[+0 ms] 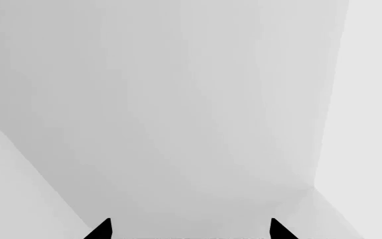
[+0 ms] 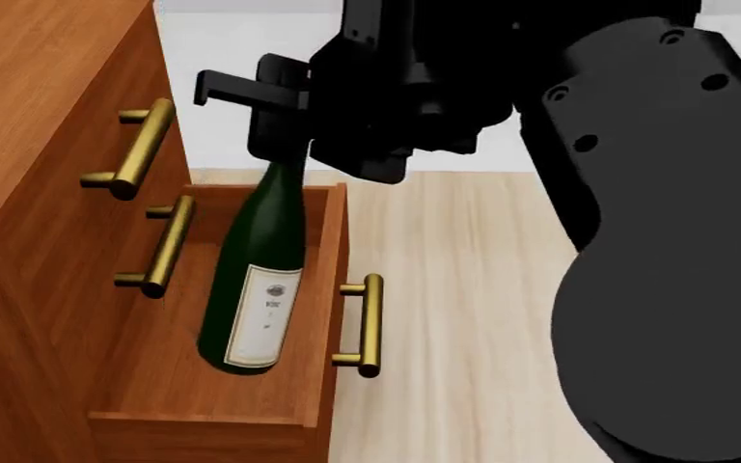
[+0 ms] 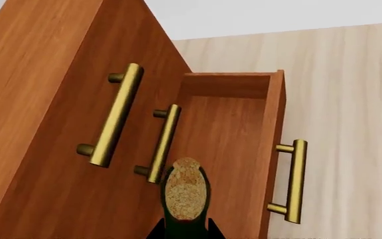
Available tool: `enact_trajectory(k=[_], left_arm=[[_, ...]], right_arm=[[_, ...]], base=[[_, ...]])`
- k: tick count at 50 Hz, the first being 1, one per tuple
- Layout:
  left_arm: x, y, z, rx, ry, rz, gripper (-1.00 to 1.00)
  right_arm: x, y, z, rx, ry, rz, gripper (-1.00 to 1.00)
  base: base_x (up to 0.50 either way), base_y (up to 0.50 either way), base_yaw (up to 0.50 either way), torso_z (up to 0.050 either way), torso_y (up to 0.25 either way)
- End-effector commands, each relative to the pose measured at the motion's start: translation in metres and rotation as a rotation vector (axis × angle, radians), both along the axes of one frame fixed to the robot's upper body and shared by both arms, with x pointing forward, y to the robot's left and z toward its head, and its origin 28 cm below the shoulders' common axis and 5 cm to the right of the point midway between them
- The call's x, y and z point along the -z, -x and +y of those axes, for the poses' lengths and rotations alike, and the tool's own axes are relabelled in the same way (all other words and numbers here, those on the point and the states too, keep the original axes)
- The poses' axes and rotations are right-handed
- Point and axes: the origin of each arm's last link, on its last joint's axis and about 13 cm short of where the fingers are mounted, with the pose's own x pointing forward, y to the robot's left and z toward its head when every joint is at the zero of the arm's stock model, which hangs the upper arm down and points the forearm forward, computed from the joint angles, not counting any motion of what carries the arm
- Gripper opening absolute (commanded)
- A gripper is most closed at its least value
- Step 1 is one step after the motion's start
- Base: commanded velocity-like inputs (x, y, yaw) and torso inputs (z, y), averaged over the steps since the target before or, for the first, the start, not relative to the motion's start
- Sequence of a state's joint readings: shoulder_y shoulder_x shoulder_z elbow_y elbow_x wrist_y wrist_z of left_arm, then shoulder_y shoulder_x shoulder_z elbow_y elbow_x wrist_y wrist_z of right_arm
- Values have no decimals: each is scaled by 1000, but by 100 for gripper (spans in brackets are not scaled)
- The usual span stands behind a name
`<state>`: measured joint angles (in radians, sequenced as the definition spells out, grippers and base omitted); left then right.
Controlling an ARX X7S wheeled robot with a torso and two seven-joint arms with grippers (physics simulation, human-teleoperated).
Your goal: Put the wine bottle in the bottom drawer of the cabinet.
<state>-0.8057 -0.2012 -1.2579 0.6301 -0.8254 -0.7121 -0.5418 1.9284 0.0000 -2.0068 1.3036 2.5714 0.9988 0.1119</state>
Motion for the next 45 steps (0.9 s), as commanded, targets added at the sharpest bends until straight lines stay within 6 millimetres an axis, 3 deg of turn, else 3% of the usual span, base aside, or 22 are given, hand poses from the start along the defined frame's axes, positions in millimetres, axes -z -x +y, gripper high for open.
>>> enact_trajectory(k=[1,45], left_arm=[[-2,-1,-1,7,-9,5,100],[6,-1,-1,17,-18,17,100]], right_arm=[[6,-2,1,-23,-47,-6,-100],[34,-8,4,-70,2,-12,-100]], base=[[0,0,0,0,0],[0,0,0,0,0]])
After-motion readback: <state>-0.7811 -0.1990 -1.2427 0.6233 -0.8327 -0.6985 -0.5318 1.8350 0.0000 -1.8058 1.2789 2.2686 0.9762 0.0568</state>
